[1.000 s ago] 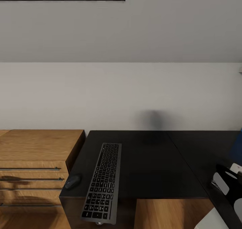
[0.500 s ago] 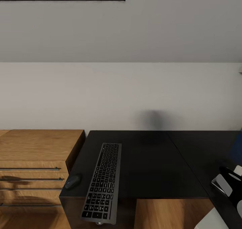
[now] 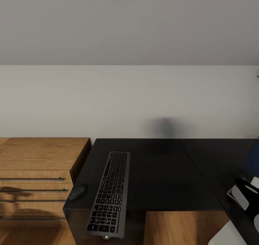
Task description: In the bedroom, organize the workspace by keeping the computer under the desk, ensuring the monitor is on the desk, placing the keyboard on the desk next to the monitor, placing the mouse on the desk next to the keyboard, moving the folder from the swivel chair onto the desk next to the mouse, stacking the notebook on top of the folder with the pen on top of the notebook, and positioning the swivel chair next to the desk.
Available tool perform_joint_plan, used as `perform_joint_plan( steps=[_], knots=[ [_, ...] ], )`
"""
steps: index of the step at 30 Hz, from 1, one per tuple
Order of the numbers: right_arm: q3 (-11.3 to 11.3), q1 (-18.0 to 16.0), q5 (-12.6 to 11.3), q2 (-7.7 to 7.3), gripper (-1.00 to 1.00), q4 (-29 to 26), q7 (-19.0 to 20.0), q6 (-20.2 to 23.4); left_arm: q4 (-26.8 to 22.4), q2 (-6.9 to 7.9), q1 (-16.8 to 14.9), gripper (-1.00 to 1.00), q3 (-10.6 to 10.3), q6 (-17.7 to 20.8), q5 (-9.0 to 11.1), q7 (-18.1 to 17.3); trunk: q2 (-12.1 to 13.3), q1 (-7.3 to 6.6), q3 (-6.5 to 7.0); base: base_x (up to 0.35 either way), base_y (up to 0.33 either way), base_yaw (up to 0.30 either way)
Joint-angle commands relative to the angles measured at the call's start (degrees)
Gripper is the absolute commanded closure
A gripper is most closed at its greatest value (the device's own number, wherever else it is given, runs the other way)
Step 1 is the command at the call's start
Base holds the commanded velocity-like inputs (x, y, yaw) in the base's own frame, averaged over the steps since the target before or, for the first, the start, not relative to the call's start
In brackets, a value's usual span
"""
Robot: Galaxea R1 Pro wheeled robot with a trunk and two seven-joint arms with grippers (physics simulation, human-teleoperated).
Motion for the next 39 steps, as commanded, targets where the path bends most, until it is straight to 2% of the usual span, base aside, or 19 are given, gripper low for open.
perform_joint_plan(
  steps=[1, 13, 30, 34, 39],
  knots=[
    [0.08, -0.02, -0.51, -0.04, -1.00, -0.09, -0.17, -0.05, -0.07, 0.09, -0.02, -1.00, -0.43, -0.27, 0.59, 0.40, -0.44, 0.23, -0.23, 0.000, 0.000, 0.000],
    [0.08, 0.00, -0.52, -0.72, -1.00, -0.10, -0.17, -0.05, 0.01, 0.09, -0.02, -1.00, -0.44, -0.18, 0.64, 0.36, -0.84, 0.45, -0.41, 0.000, 0.000, 0.000],
    [0.08, 0.00, -0.50, -0.83, -1.00, 0.04, -0.17, -0.05, 0.01, 0.09, -0.02, -1.00, -0.44, -0.18, 0.64, 0.40, -0.84, 0.45, -0.41, 0.000, 0.000, 0.000],
    [0.08, -0.02, -0.52, -0.78, -1.00, 0.20, -0.17, -0.05, 0.01, 0.09, -0.02, -1.00, -0.44, -0.18, 0.63, 0.41, -2.45, 1.32, -1.13, 0.000, 0.000, 0.000],
    [0.08, -0.01, -0.52, -0.71, -1.00, 0.24, -0.17, -0.05, 0.01, 0.09, -0.02, -1.00, -0.42, -0.18, 0.63, 0.36, -2.45, 1.32, -1.13, 0.000, 0.000, 0.000]
  ],
)
